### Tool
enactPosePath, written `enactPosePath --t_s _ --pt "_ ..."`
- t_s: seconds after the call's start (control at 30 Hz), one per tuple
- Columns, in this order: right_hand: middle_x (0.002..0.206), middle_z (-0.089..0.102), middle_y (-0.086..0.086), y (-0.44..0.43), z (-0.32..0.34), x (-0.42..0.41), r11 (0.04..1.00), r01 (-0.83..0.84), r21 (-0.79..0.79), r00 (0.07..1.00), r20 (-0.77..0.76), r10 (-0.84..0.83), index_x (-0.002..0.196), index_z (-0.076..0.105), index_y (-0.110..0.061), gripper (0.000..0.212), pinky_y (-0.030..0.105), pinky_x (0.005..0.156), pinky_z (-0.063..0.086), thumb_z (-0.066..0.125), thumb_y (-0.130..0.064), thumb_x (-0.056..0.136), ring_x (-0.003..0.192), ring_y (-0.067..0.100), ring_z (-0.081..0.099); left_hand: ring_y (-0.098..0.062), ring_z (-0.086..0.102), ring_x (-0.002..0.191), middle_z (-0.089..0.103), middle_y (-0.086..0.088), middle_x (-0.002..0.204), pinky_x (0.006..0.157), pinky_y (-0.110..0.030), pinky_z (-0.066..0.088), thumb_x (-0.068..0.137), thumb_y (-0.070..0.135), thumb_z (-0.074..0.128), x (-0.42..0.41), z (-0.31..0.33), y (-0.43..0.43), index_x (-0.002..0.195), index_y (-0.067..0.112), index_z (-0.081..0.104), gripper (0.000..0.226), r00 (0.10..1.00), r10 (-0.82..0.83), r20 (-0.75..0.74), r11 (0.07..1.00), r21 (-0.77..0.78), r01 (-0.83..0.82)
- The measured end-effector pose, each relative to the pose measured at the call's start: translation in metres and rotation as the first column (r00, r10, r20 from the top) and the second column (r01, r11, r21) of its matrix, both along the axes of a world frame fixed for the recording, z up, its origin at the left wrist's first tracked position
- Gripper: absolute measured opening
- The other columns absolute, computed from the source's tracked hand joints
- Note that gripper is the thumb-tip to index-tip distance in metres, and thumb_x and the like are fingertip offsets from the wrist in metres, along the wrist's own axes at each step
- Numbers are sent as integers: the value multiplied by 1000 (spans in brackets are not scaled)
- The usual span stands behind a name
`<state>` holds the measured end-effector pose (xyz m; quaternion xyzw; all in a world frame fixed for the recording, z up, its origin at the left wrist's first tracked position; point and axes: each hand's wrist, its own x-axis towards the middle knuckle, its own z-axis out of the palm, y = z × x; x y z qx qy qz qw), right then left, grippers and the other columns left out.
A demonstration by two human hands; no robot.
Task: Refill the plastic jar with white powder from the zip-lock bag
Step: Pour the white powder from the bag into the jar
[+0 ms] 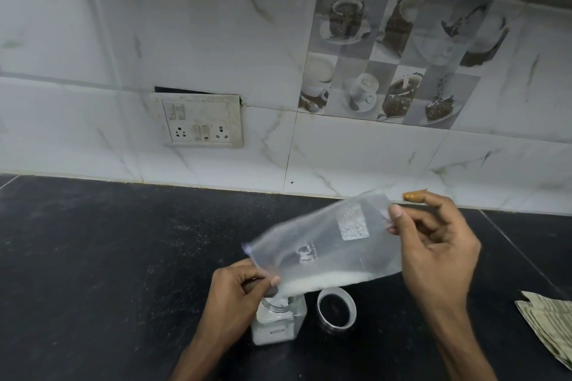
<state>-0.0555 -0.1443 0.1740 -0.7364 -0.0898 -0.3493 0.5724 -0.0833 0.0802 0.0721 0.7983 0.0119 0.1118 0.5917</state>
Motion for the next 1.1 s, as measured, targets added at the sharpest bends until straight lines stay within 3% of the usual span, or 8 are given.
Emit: enactPosePath --t_s 0.2,0.37,0.47,0.73,0.9,0.97,1.03,1.1 --pt "88 71 0 3 0 -3 1000 -9 -23 1000 16 9 90 63 -24 23 17 68 58 70 -3 85 69 10 70 2 61 47 69 9 59 51 -6 44 77 6 78 -1 1 -1 67 10 79 11 1000 -5 -27 1000 30 5" --pt "84 72 -8 0 2 -3 1000 -10 -5 1000 4 10 89 61 -23 22 14 66 56 70 -3 84 68 7 70 -11 71 61 75 -1 72 57 -19 55 76 6 79 -3 1 -1 65 16 79 15 1000 18 -10 1000 10 -18" --pt "86 71 -7 2 0 -5 999 -16 -45 1000 -3 16 90 62 -21 22 14 66 56 70 -2 85 69 7 70 -1 66 57 71 12 67 54 -11 50 76 2 78 -4 1 -3 64 17 79 19 1000 -1 -18 1000 3 1" --pt "88 73 -3 1 2 -7 999 -47 -16 998 -34 47 95 61 -24 25 14 68 56 72 -5 83 70 7 72 -16 71 62 75 -5 76 56 -22 55 76 6 79 -5 -2 0 65 17 79 16 999 28 -16 999 20 -28" --pt "84 74 6 -6 2 -10 994 -99 -41 988 -126 93 110 54 -26 54 18 77 57 80 2 72 80 12 73 0 64 51 72 10 64 51 -6 45 76 0 78 -6 1 -3 68 12 80 14 999 4 -38 1000 16 -3" --pt "87 75 0 -8 2 -12 996 -66 -61 988 -142 57 106 53 -32 51 19 73 58 80 -2 74 79 12 73 -6 59 42 69 11 56 44 -12 42 76 2 79 -8 3 -3 66 12 79 14 999 18 -47 999 29 -17" --pt "90 75 -8 -9 1 -13 990 -56 -129 988 -151 37 103 53 -33 48 27 63 59 80 -6 75 73 12 72 -18 68 55 74 4 68 53 -27 56 75 4 80 -7 2 -3 65 19 79 18 999 37 -35 999 27 -36" --pt "89 75 -7 -10 0 -13 990 -45 -136 988 -153 24 102 52 -34 47 35 60 59 80 -7 76 70 13 72 -12 70 55 75 6 67 55 -24 57 75 3 79 -8 4 -2 60 26 78 27 999 23 -46 1000 8 -23"
